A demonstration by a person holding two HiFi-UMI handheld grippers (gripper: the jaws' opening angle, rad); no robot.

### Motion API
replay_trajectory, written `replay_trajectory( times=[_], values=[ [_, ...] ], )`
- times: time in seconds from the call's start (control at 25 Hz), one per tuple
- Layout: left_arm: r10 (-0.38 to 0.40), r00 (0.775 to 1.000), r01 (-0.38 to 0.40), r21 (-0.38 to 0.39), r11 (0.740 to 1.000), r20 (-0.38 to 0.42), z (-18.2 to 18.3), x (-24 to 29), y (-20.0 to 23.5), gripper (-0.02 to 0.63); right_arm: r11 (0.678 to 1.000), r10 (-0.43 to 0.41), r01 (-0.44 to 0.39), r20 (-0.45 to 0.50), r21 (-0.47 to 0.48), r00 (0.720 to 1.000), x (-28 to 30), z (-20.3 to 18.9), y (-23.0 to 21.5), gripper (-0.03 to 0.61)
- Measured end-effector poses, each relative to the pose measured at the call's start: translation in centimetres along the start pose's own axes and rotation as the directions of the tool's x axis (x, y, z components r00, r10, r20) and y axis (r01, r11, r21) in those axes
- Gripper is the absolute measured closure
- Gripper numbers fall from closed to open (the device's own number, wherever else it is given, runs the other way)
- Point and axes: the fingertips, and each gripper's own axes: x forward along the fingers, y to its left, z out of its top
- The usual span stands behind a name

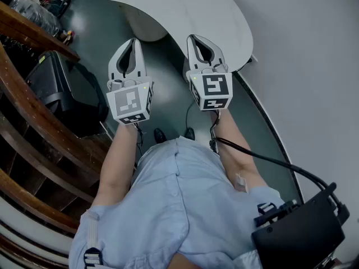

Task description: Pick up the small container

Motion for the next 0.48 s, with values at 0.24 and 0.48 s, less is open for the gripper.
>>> replay_trajectory(
  times=[0.24,0.48],
  values=[
    [0.005,1.000,-0.005,0.002,1.000,0.003,0.13,0.27,0.31,0.615,1.000,-0.007,0.007,0.003,-0.013,1.000,0.14,0.04,-0.19,0.580],
    [0.033,0.999,-0.033,0.006,0.999,-0.011,-0.63,0.50,-0.09,0.615,1.000,0.024,-0.024,0.016,-0.006,1.000,0.21,-0.44,-0.68,0.578]
  ],
)
